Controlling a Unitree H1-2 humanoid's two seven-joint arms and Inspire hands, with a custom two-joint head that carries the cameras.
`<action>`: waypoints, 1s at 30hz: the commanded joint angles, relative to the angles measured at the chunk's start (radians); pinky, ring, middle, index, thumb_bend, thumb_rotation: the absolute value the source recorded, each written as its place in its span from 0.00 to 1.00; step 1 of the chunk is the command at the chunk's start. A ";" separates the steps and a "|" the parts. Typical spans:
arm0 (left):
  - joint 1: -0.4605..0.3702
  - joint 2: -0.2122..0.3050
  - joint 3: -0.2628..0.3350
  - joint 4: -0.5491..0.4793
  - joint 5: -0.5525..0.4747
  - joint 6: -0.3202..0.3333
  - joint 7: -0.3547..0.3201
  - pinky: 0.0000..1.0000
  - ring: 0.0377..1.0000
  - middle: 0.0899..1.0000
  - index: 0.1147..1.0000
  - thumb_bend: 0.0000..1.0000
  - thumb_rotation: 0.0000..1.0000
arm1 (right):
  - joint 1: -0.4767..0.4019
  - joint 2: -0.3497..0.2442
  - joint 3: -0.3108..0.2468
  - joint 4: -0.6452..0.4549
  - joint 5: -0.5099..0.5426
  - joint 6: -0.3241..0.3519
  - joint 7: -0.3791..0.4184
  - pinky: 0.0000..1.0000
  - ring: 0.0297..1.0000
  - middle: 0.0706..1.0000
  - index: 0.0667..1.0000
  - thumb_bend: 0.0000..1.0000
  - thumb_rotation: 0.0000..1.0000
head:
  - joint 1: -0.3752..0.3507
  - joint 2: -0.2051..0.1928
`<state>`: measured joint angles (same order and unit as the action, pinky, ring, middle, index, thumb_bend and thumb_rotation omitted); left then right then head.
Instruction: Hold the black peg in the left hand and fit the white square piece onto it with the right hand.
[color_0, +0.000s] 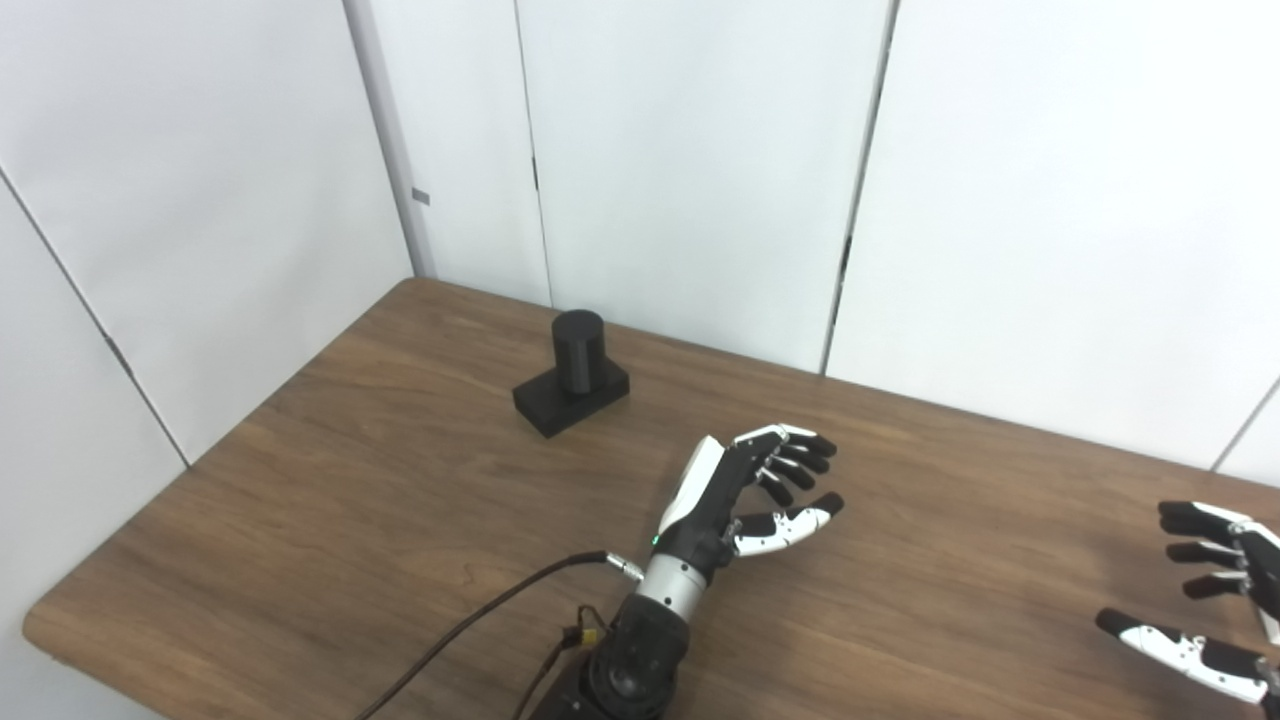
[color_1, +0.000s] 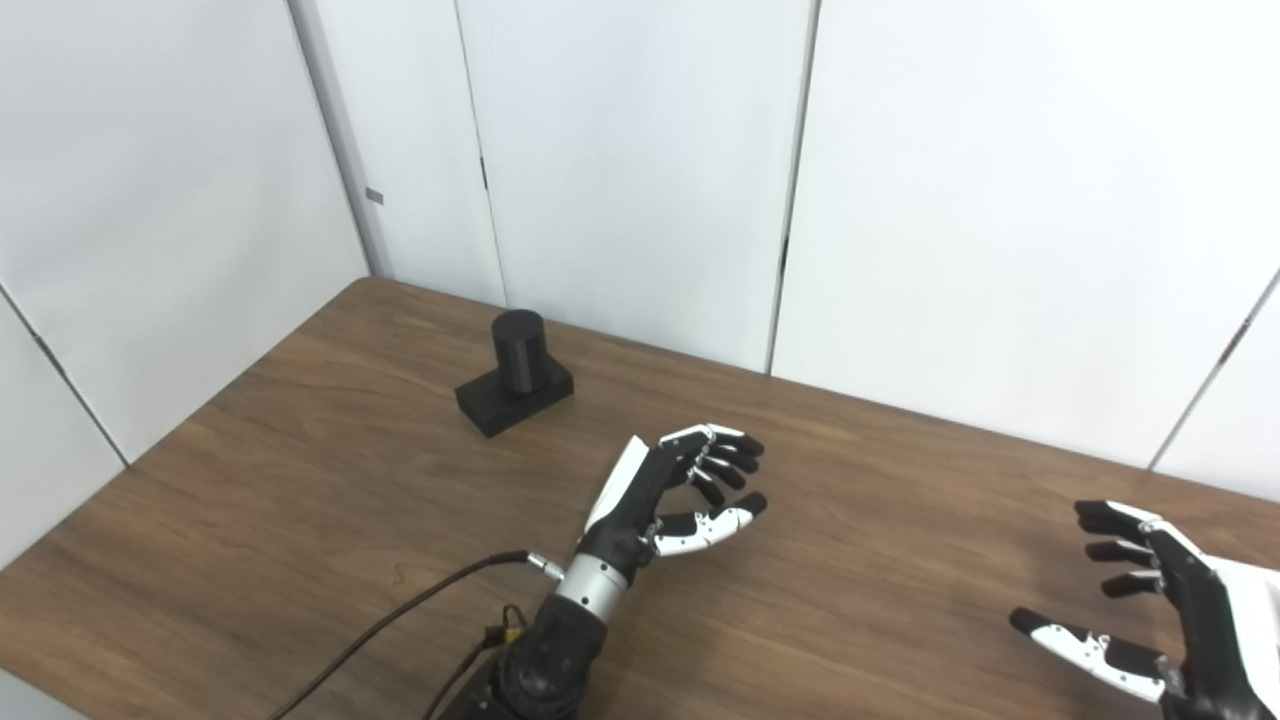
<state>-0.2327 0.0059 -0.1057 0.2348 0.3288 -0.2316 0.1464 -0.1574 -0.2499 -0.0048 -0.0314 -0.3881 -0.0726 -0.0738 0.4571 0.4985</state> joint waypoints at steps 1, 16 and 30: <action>-0.037 0.002 -0.004 -0.027 0.006 -0.029 0.009 0.51 0.61 0.62 0.61 0.53 0.15 | -0.026 -0.009 -0.003 -0.034 -0.005 -0.026 -0.010 0.50 0.64 0.68 0.67 0.67 0.00 | 0.001 0.002; -0.039 0.118 -0.011 -0.200 0.060 0.096 -0.092 0.55 0.69 0.71 0.62 0.86 0.22 | -0.023 -0.011 -0.002 -0.050 0.001 -0.010 0.002 0.47 0.62 0.67 0.66 0.66 0.00 | 0.006 0.007; -0.063 0.260 0.068 -0.290 0.041 0.098 -0.150 0.54 0.69 0.69 0.61 0.81 0.01 | -0.026 -0.015 -0.009 -0.057 0.007 0.002 0.016 0.48 0.61 0.67 0.66 0.67 0.00 | 0.019 0.007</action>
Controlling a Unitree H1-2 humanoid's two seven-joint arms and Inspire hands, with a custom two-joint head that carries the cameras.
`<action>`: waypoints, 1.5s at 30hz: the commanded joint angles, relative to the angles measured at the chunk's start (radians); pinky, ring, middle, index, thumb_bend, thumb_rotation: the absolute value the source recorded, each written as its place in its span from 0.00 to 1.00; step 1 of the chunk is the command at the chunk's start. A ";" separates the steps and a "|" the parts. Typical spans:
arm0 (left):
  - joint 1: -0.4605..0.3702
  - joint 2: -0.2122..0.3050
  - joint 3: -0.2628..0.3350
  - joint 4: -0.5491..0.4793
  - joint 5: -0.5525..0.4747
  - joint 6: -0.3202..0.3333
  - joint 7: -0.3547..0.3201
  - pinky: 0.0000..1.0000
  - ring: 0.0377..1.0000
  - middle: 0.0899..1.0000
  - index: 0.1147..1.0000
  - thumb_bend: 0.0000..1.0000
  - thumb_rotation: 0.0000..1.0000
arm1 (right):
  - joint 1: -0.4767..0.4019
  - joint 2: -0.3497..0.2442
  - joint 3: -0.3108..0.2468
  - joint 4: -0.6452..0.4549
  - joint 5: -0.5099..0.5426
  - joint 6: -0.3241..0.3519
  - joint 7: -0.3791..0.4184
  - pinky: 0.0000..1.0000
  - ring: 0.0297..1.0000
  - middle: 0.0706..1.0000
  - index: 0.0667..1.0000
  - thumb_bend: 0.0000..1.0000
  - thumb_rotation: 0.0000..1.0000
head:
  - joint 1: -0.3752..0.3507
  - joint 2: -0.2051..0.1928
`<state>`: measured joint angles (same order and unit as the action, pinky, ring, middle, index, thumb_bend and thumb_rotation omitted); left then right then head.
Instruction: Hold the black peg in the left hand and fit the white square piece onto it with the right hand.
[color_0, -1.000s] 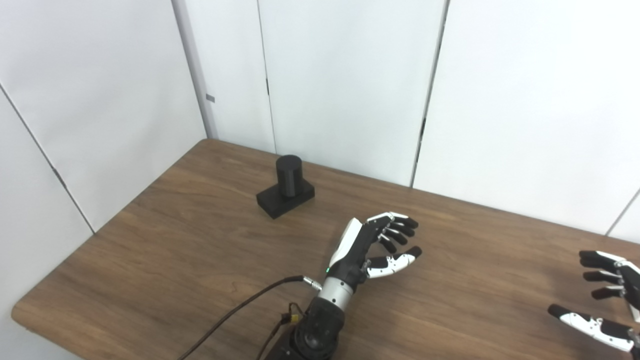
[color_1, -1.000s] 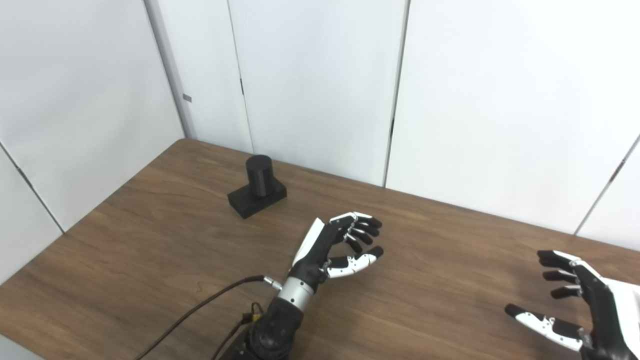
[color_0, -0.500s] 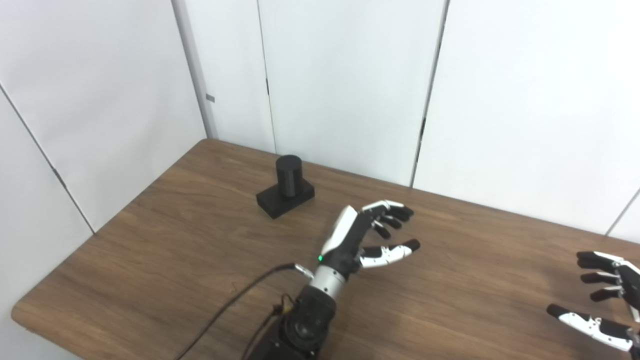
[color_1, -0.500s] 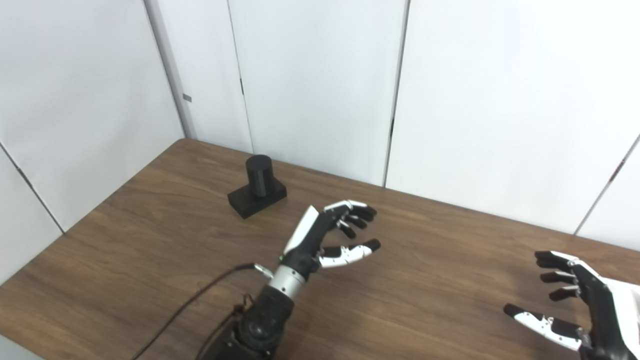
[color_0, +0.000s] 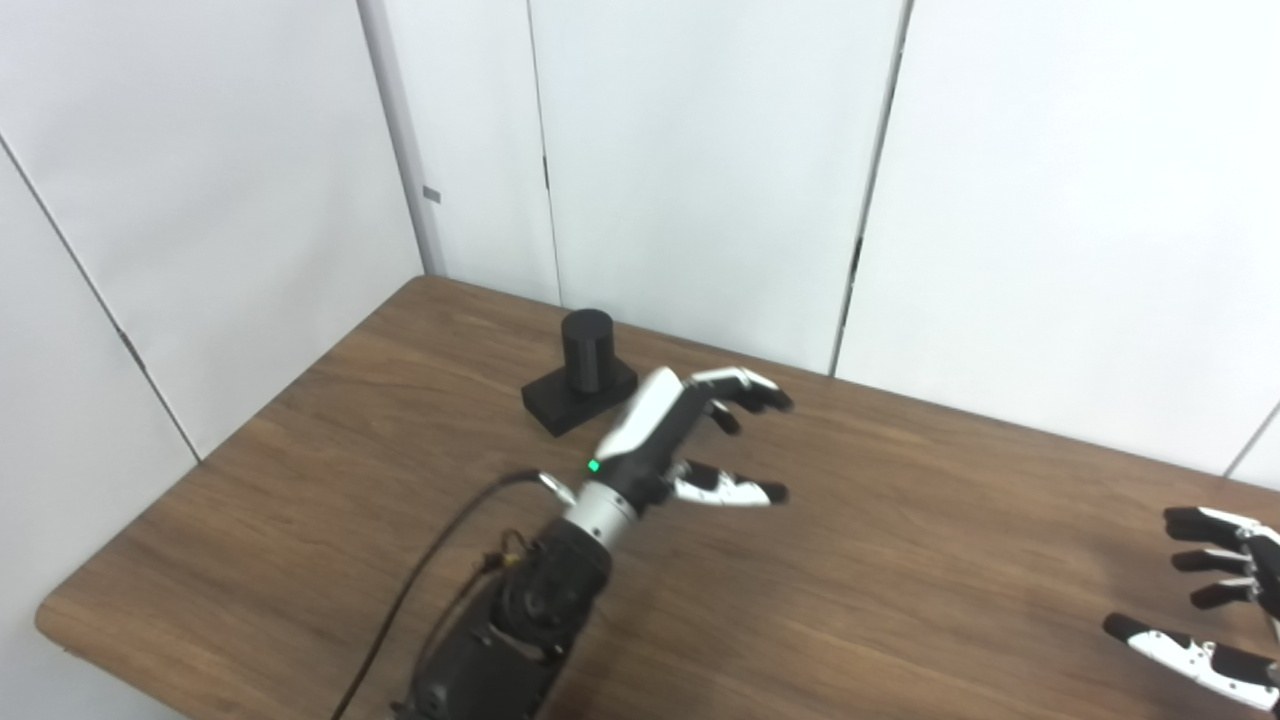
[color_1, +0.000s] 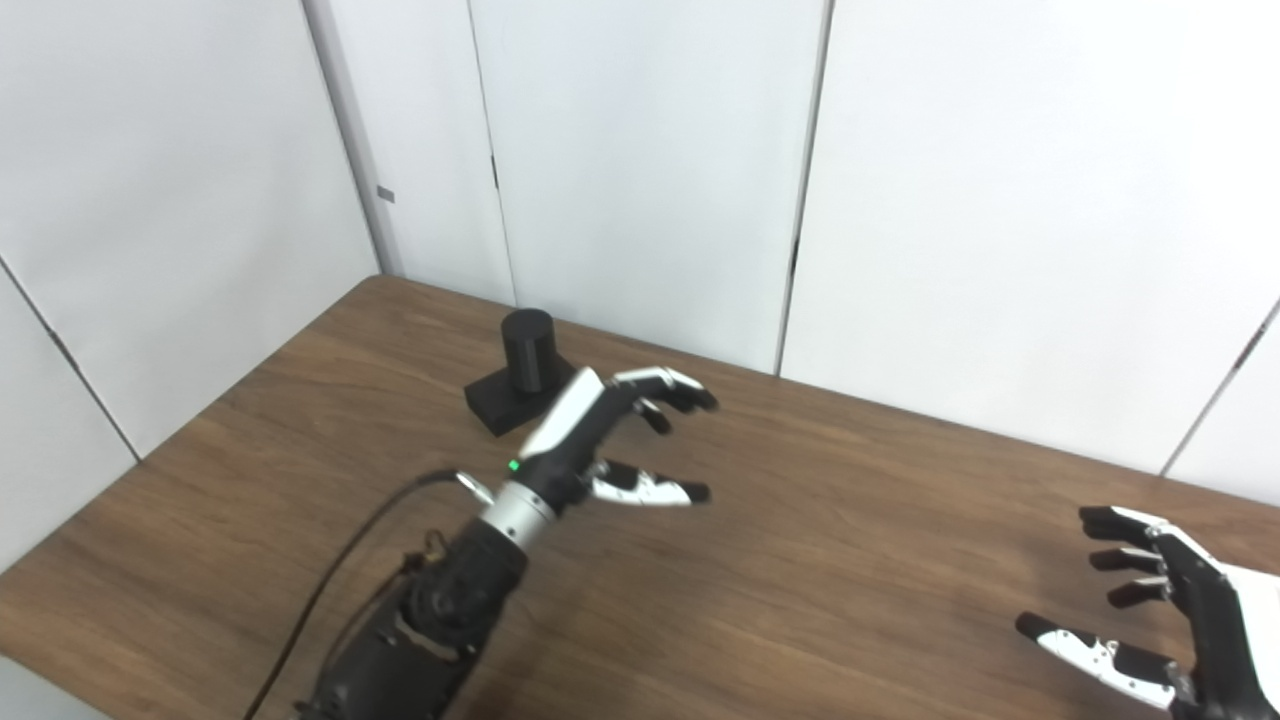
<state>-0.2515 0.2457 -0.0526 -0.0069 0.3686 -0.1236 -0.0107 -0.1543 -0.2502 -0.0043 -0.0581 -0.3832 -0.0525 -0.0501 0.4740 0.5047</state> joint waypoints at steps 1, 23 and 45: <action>-0.045 0.030 0.024 -0.056 0.002 -0.003 0.007 0.53 0.69 0.69 0.62 0.81 0.01 | -0.030 -0.015 -0.010 -0.030 0.003 -0.018 -0.007 0.48 0.61 0.67 0.66 0.67 0.00 | 0.003 0.000; -0.074 0.138 0.145 -0.122 0.152 0.173 0.044 0.66 0.79 0.81 0.78 0.85 0.15 | -0.030 -0.018 -0.014 -0.026 0.010 -0.017 0.001 0.48 0.61 0.67 0.66 0.68 0.00 | 0.009 0.003; -0.134 0.256 0.100 -0.046 0.403 0.412 0.039 0.89 1.00 1.00 0.85 1.00 0.35 | -0.028 -0.015 -0.019 -0.040 0.011 -0.005 0.004 0.47 0.61 0.67 0.66 0.67 0.00 | 0.007 0.005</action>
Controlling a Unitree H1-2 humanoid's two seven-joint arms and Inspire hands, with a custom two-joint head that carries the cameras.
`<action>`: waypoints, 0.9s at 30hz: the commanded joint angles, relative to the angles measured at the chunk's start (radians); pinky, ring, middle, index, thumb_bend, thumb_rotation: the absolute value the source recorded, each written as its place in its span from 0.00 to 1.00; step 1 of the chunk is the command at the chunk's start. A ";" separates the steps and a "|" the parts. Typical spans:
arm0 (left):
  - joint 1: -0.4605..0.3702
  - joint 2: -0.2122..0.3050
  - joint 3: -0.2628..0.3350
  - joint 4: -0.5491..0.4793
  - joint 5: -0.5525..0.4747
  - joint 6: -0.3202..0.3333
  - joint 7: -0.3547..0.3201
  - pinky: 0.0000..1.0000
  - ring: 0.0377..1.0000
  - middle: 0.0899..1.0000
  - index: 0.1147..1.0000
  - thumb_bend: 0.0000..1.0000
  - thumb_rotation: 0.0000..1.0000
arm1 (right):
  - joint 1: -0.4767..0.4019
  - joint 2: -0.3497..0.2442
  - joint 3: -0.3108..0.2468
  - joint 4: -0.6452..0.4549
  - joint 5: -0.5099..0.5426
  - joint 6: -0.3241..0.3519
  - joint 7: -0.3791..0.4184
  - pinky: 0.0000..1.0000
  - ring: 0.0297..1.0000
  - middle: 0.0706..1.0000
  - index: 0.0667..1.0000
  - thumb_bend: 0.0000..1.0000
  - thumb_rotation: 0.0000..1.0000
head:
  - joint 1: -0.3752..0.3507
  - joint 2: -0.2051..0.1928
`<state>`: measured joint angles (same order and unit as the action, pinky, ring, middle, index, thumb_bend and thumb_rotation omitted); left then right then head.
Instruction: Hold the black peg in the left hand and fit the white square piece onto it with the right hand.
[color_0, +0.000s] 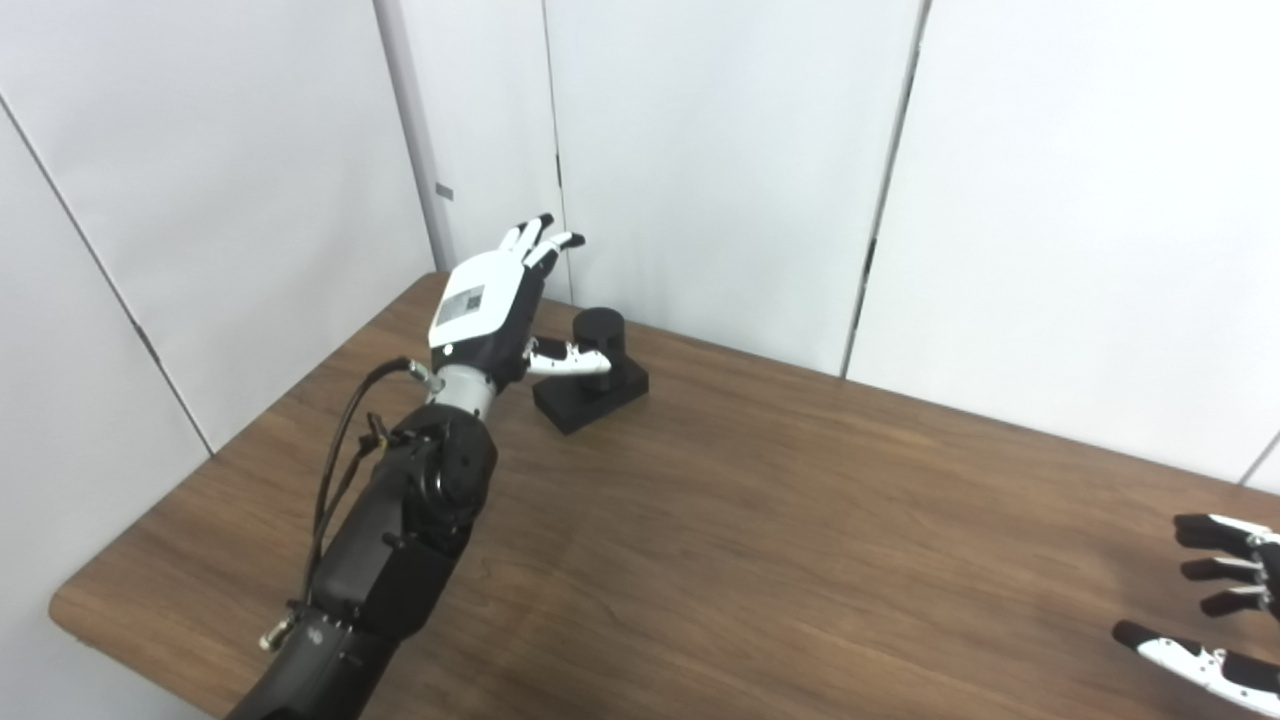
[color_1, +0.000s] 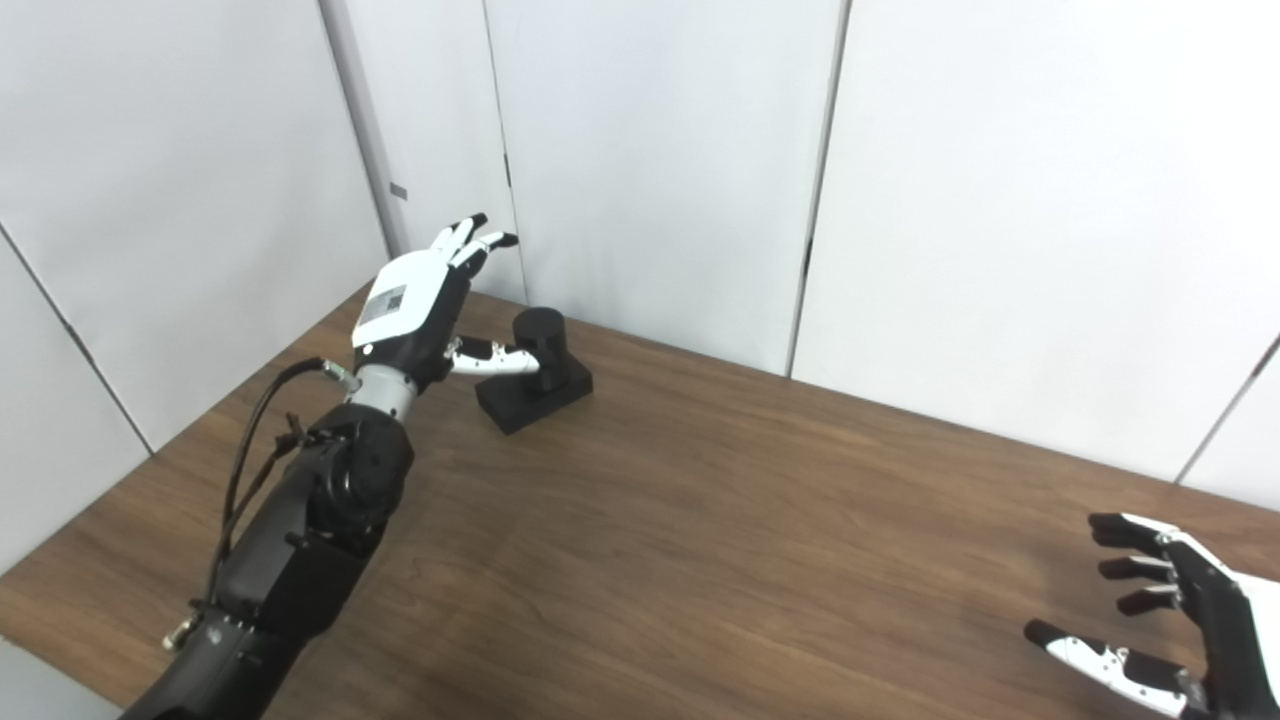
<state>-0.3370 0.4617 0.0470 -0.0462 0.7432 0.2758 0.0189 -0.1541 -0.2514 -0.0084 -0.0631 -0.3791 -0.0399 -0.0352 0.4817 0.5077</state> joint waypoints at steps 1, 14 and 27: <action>-0.050 0.044 -0.003 0.000 0.039 0.024 0.007 0.88 1.00 1.00 0.86 1.00 0.37 | -0.028 -0.014 -0.014 -0.036 0.007 -0.019 -0.012 0.47 0.61 0.67 0.66 0.67 0.00 | 0.000 0.001; -0.087 0.076 -0.062 0.071 0.167 0.192 -0.116 0.81 1.00 1.00 0.85 1.00 0.58 | -0.030 -0.011 -0.011 -0.048 -0.003 -0.005 -0.009 0.47 0.60 0.66 0.65 0.68 0.00 | 0.002 0.008; -0.117 0.061 -0.049 0.215 0.174 0.193 -0.174 0.88 1.00 1.00 0.86 1.00 0.62 | -0.025 -0.010 -0.007 -0.061 -0.019 0.006 -0.010 0.46 0.58 0.65 0.65 0.72 0.00 | -0.008 0.012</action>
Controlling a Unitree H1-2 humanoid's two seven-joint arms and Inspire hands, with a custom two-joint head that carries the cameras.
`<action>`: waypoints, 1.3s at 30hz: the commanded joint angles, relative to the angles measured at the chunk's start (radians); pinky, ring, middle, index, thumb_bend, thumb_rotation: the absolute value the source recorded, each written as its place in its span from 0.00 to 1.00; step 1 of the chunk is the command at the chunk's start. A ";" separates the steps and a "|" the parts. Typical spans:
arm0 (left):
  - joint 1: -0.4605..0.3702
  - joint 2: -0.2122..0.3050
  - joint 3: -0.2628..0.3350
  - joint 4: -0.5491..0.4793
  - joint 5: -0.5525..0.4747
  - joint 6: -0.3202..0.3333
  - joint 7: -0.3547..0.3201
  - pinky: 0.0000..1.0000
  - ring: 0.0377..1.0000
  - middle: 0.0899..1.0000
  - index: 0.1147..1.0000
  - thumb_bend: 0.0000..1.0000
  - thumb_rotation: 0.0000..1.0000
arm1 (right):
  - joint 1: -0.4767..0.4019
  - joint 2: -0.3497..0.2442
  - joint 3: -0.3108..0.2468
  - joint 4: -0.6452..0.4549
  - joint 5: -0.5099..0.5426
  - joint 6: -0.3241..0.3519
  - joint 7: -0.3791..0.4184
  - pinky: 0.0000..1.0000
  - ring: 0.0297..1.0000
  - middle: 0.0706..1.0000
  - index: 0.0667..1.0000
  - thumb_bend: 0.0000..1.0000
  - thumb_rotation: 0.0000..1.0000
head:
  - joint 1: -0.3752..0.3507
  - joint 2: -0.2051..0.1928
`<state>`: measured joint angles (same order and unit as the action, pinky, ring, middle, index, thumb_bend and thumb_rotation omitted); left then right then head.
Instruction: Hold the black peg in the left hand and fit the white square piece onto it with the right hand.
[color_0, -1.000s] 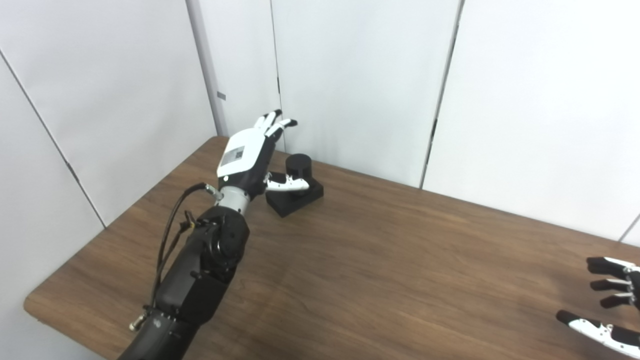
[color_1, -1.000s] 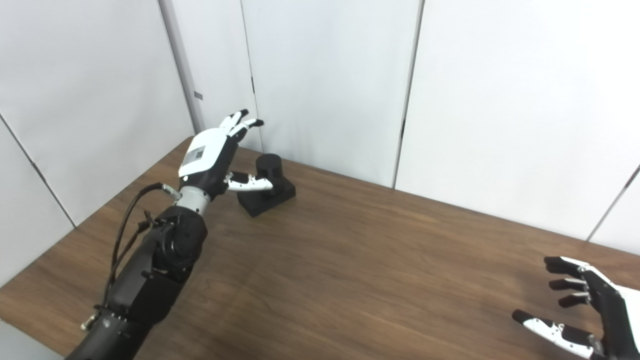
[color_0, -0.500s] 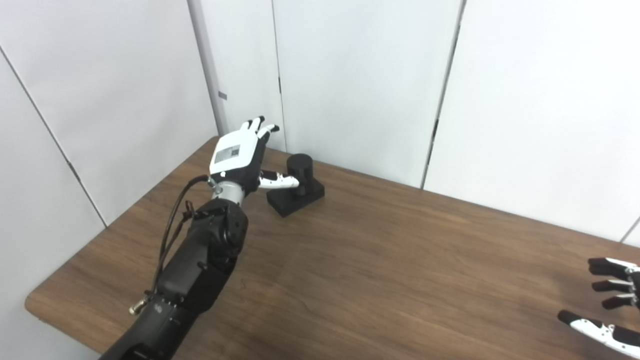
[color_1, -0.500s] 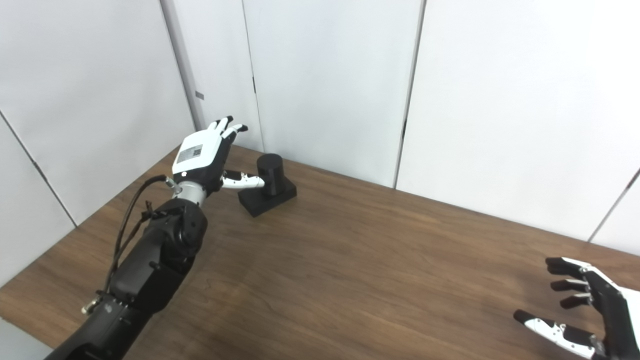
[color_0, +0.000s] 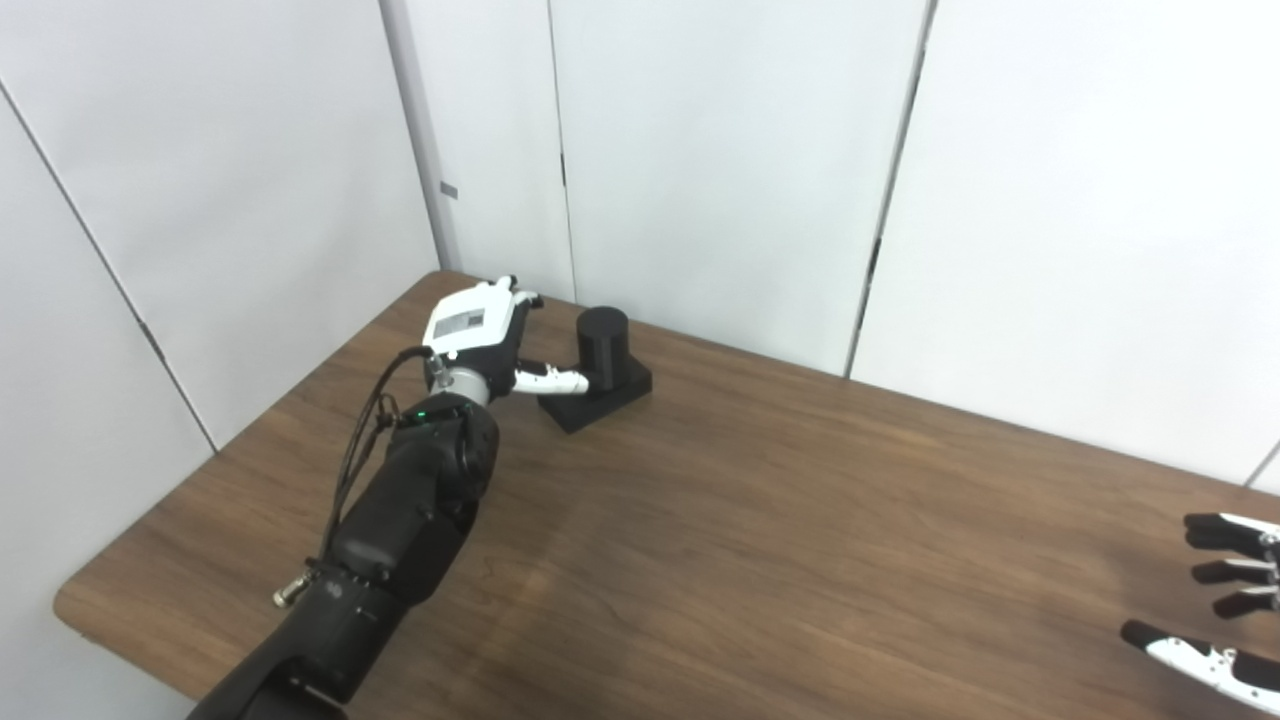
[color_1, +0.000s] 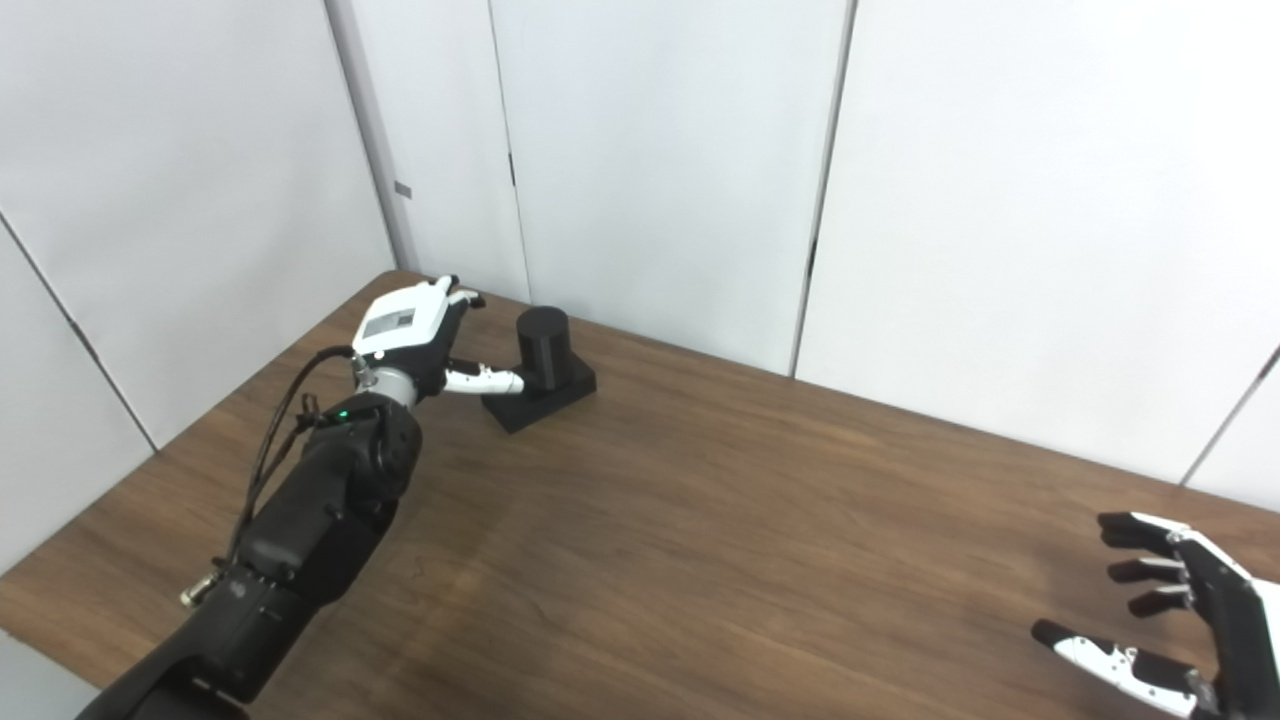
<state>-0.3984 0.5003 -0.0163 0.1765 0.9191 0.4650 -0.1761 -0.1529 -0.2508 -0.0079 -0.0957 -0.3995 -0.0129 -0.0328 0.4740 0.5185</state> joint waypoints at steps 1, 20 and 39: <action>-0.057 0.023 0.012 0.005 -0.003 0.004 0.025 0.89 1.00 1.00 0.85 1.00 0.61 | -0.026 -0.011 -0.007 -0.029 -0.001 -0.019 -0.012 0.46 0.58 0.65 0.65 0.73 0.00 | -0.002 0.002; -0.076 0.032 -0.057 0.102 -0.069 -0.003 0.028 0.94 1.00 1.00 0.85 1.00 0.60 | -0.016 -0.007 -0.005 -0.073 -0.010 0.019 -0.003 0.46 0.58 0.66 0.64 0.71 0.00 | -0.009 0.014; -0.105 0.027 -0.115 0.190 -0.114 -0.010 0.073 1.00 1.00 1.00 0.84 1.00 0.57 | -0.001 0.000 -0.003 -0.134 -0.022 0.059 0.009 0.47 0.58 0.66 0.64 0.71 0.00 | -0.022 0.018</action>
<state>-0.4425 0.5008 -0.1337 0.3698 0.8045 0.4614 -0.1416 -0.1293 -0.2458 -0.0053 -0.1822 -0.4219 0.0489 -0.0226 0.4525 0.5354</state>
